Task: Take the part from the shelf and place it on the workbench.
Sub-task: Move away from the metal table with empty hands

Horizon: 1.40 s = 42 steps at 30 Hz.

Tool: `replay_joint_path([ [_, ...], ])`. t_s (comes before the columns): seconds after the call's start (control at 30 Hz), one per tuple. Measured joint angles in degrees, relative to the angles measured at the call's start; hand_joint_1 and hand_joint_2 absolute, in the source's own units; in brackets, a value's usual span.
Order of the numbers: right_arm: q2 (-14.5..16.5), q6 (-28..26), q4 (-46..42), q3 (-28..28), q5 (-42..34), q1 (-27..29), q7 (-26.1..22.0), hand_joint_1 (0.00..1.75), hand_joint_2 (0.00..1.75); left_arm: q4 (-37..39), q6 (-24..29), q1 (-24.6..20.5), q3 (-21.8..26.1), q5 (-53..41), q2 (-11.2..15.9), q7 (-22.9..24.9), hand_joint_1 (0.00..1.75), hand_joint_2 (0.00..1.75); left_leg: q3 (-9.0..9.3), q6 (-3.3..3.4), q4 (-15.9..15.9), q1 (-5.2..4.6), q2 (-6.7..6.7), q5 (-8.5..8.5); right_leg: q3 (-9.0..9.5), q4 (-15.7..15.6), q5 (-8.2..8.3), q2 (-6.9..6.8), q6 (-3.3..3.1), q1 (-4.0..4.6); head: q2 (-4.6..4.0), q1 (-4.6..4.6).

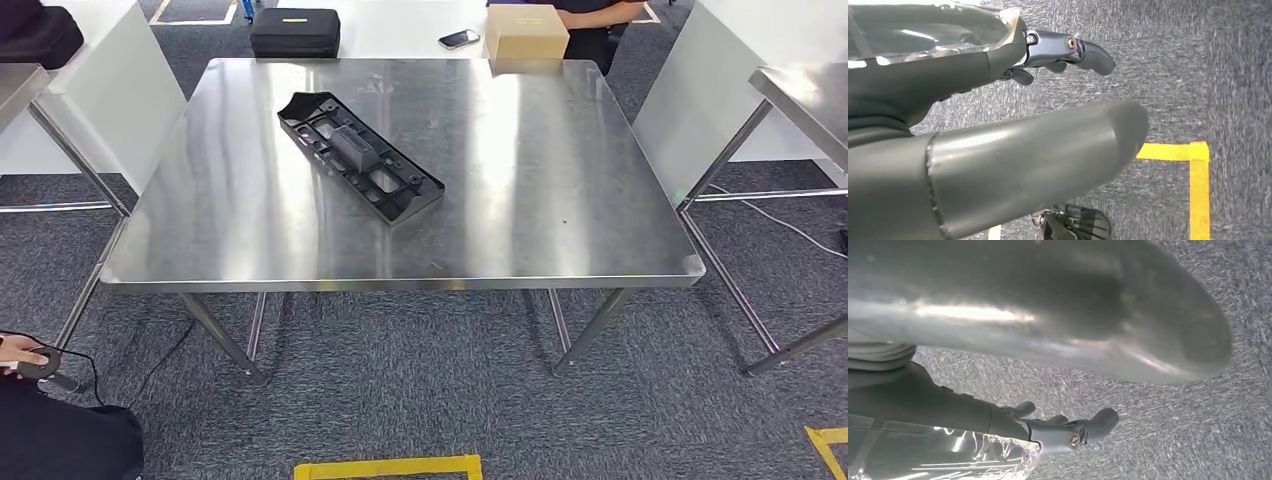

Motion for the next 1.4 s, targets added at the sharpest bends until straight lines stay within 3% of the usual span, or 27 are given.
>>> replay_joint_path([
  [0.07, -0.08, -0.01, -0.02, -0.01, 0.0, 0.0, -0.07, 0.0, 0.0, -0.14, -0.09, -0.04, 0.1, -0.05, -0.07, -0.1, 0.0, 0.0, -1.35, 0.27, 0.04, -0.17, 0.11, 0.98, -2.33, 7.53, -4.08, 0.03, -0.28, 0.02, 0.0, 0.18],
  [0.1, -0.14, -0.01, -0.03, -0.02, 0.0, 0.01, -0.09, 0.0, 0.0, -0.16, -0.14, -0.03, 0.13, -0.07, -0.12, -0.11, 0.0, 0.0, -1.99, 0.26, 0.07, -0.24, 0.2, 1.49, -2.65, 9.94, -4.88, 0.04, -0.01, 0.03, 0.0, 0.19],
  [0.13, -0.19, -0.01, -0.04, -0.03, 0.0, 0.03, -0.1, 0.0, 0.0, -0.16, -0.2, -0.02, 0.16, -0.07, -0.14, -0.11, 0.0, 0.0, -2.57, 0.21, 0.1, -0.29, 0.26, 1.96, -1.92, 10.3, -4.61, 0.04, 0.48, 0.03, 0.0, 0.22],
  [0.17, -0.23, -0.01, -0.04, -0.03, 0.0, 0.02, -0.11, 0.0, 0.0, -0.16, -0.25, -0.02, 0.19, -0.07, -0.16, -0.11, 0.0, 0.0, -3.1, 0.11, 0.12, -0.31, 0.31, 2.42, -0.06, 8.35, -3.53, 0.04, 1.03, 0.03, 0.0, 0.23],
  [0.23, -0.29, -0.01, -0.11, -0.04, 0.02, -0.07, -0.15, 0.0, 0.0, -0.19, -0.32, -0.06, 0.23, -0.07, -0.18, -0.11, 0.0, 0.0, -3.69, -0.25, 0.18, -0.39, 0.32, 3.22, 6.09, -0.58, -1.36, 0.05, 1.5, 0.1, 0.0, 0.28],
  [0.27, -0.33, -0.02, -0.18, -0.05, 0.02, -0.15, -0.19, 0.0, 0.0, -0.22, -0.34, -0.09, 0.24, -0.11, -0.19, -0.12, 0.0, 0.0, -3.84, -0.51, 0.21, -0.48, 0.32, 3.64, 8.83, -4.81, -0.88, 0.1, 1.31, 0.28, 0.0, 0.24],
  [0.33, -0.36, -0.05, -0.28, -0.19, 0.01, -0.21, -0.34, 0.0, 0.0, -0.27, -0.45, -0.15, 0.29, -0.38, -0.22, -0.19, 0.0, 0.0, -4.01, -1.11, 0.23, -0.67, 0.36, 4.45, 10.98, -8.99, -0.9, 0.2, 0.56, 0.68, 0.0, 0.2],
  [0.4, -0.34, -0.1, -0.37, -0.46, -0.07, -0.12, -0.47, 0.0, 0.0, -0.27, -0.57, -0.16, 0.35, -0.77, -0.21, -0.34, 0.0, 0.0, -4.23, -1.71, 0.36, -0.63, 0.3, 4.91, 10.23, -9.02, -0.39, 0.17, -0.26, 0.45, 0.0, 0.16],
  [0.43, -0.33, -0.11, -0.42, -0.65, -0.14, -0.11, -0.55, 0.0, 0.0, -0.27, -0.61, -0.16, 0.37, -0.95, -0.19, -0.41, 0.0, 0.0, -4.6, -2.01, 1.0, -0.55, 0.2, 4.16, 9.85, -8.96, -0.02, 0.09, -0.83, 0.2, 0.0, 0.1],
  [0.47, -0.33, -0.11, -0.5, -0.86, -0.25, -0.09, -0.67, 0.0, 0.0, -0.27, -0.63, -0.16, 0.39, -1.12, -0.17, -0.46, 0.0, 0.0, -5.25, -2.32, 2.54, -0.43, 0.09, 2.48, 9.39, -8.99, 0.44, -0.02, -1.48, -0.06, 0.0, -0.02],
  [0.53, -0.34, 0.0, -0.74, -1.4, -0.53, -0.06, -1.04, 0.0, 0.0, -0.27, -0.74, -0.21, 0.41, -1.56, -0.15, -0.49, 0.0, 0.0, -7.37, -2.89, 8.8, -0.18, -0.06, -2.9, 8.21, -8.92, 1.39, -0.23, -2.35, -0.12, 0.0, -0.25],
  [0.57, -0.37, 0.2, -0.88, -1.65, -0.62, -0.02, -1.28, 0.0, 0.0, -0.27, -0.87, -0.24, 0.4, -1.79, -0.15, -0.49, 0.0, 0.0, -8.41, -3.13, 12.58, -0.07, -0.06, -5.15, 7.54, -8.83, 1.83, -0.31, -2.47, -0.06, 0.0, -0.32],
  [0.6, -0.38, 0.44, -1.01, -1.85, -0.69, 0.0, -1.52, 0.0, 0.0, -0.27, -1.02, -0.28, 0.4, -1.99, -0.13, -0.48, 0.0, 0.0, -8.92, -3.33, 15.43, 0.04, -0.06, -6.26, 6.92, -8.67, 2.26, -0.34, -2.42, 0.01, 0.0, -0.32],
  [0.63, -0.4, 0.73, -1.12, -2.02, -0.67, 0.01, -1.76, 0.0, 0.0, -0.27, -1.16, -0.34, 0.4, -2.13, -0.12, -0.45, 0.0, 0.0, -8.57, -3.45, 16.55, 0.14, -0.05, -6.13, 6.31, -8.42, 2.64, -0.36, -2.32, 0.04, 0.0, -0.33],
  [0.67, -0.41, 0.97, -1.23, -2.16, -0.61, 0.01, -1.96, 0.0, 0.0, -0.28, -1.25, -0.42, 0.4, -2.21, -0.1, -0.38, 0.0, 0.0, -7.16, -3.49, 15.49, 0.24, -0.04, -4.99, 5.76, -8.1, 2.94, -0.36, -2.16, 0.04, 0.0, -0.34],
  [0.77, -0.4, 1.22, -1.48, -2.48, -0.22, -0.04, -2.21, 0.0, 0.0, -0.31, -1.15, -0.85, 0.57, -2.27, -0.02, 0.03, 0.0, 0.0, 0.29, -3.07, 4.72, 0.33, -0.11, -1.69, 4.24, -6.8, 3.46, -0.35, -1.58, 0.08, 0.0, -0.37],
  [0.83, -0.4, 1.23, -1.58, -2.71, 0.01, -0.16, -2.21, 0.0, 0.0, -0.32, -1.0, -1.06, 0.89, -2.34, 0.01, 0.28, 0.0, 0.0, 2.21, -2.63, 0.93, 0.1, -0.25, -1.82, 3.48, -6.25, 3.93, -0.39, -0.86, 0.29, 0.0, -0.36],
  [0.93, -0.42, 1.19, -1.78, -3.09, 0.3, -0.24, -2.11, 0.0, 0.0, -0.34, -0.78, -1.19, 1.37, -2.39, -0.04, 0.41, 0.0, 0.0, 1.22, -1.35, 0.3, 0.01, -0.13, -1.02, 2.55, -5.69, 4.19, -0.33, 0.34, 0.34, 0.0, -0.35],
  [0.97, -0.41, 1.16, -1.83, -3.19, 0.36, -0.23, -2.06, 0.0, 0.0, -0.36, -0.73, -1.26, 1.52, -2.39, -0.05, 0.42, 0.0, 0.0, 0.68, -0.77, 0.11, 0.09, -0.02, -0.49, 1.82, -4.39, 3.09, -0.25, 0.32, 0.32, 0.0, -0.25],
  [1.03, -0.43, 1.11, -1.92, -3.31, 0.45, -0.25, -1.93, 0.0, 0.0, -0.42, -0.73, -1.46, 1.76, -2.39, -0.05, 0.46, 0.0, 0.0, -0.59, -0.12, -0.04, 0.08, 0.17, 0.58, -0.59, 1.52, -1.18, -0.07, -0.28, 0.25, 0.0, -0.02],
  [1.1, -0.48, 1.07, -1.98, -3.33, 0.62, -0.29, -1.85, 0.0, 0.0, -0.45, -0.76, -1.57, 1.98, -2.39, -0.07, 0.56, 0.0, 0.0, -1.94, -0.06, 0.0, -0.04, 0.32, 1.62, -2.49, 8.57, -4.63, -0.01, -0.39, 0.25, 0.0, 0.2],
  [1.13, -0.49, 1.05, -2.01, -3.34, 0.71, -0.28, -1.81, 0.0, 0.0, -0.45, -0.75, -1.57, 2.12, -2.39, -0.09, 0.6, 0.0, 0.0, -2.61, -0.1, 0.04, -0.08, 0.39, 2.13, -2.37, 10.15, -4.86, -0.01, -0.02, 0.25, 0.0, 0.23],
  [1.17, -0.49, 1.03, -2.02, -3.35, 0.79, -0.28, -1.77, 0.0, 0.0, -0.45, -0.75, -1.58, 2.27, -2.39, -0.11, 0.61, 0.0, 0.0, -3.22, -0.18, 0.06, -0.11, 0.43, 2.63, -1.17, 9.56, -4.09, -0.01, 0.52, 0.24, 0.0, 0.27],
  [1.23, -0.5, 0.99, -2.11, -3.36, 0.97, -0.33, -1.7, 0.0, 0.0, -0.46, -0.72, -1.64, 2.59, -2.37, -0.13, 0.61, 0.0, 0.0, -3.98, -0.48, 0.11, -0.12, 0.44, 3.55, 4.19, 2.39, -1.53, 0.0, 1.35, 0.22, 0.0, 0.28],
  [1.3, -0.5, 0.97, -2.28, -3.37, 1.2, -0.52, -1.66, 0.0, 0.0, -0.54, -0.67, -1.72, 2.79, -2.34, -0.15, 0.6, 0.0, 0.0, -4.41, -1.03, 0.17, -0.32, 0.42, 4.44, 9.65, -6.2, -0.72, 0.09, 1.02, 0.5, 0.0, 0.28],
  [1.33, -0.49, 0.97, -2.35, -3.38, 1.28, -0.61, -1.65, 0.0, 0.0, -0.58, -0.64, -1.75, 2.85, -2.33, -0.16, 0.58, 0.0, 0.0, -4.58, -1.33, 0.19, -0.42, 0.42, 4.87, 10.86, -8.52, -0.85, 0.16, 0.65, 0.68, 0.0, 0.3],
  [1.4, -0.49, 0.98, -2.38, -3.41, 1.34, -0.66, -1.59, 0.0, 0.0, -0.66, -0.61, -1.75, 2.98, -2.32, -0.15, 0.57, 0.0, 0.0, -4.74, -1.97, 0.14, -0.45, 0.41, 5.64, 10.54, -9.22, -0.7, 0.21, -0.15, 0.79, 0.0, 0.19],
])
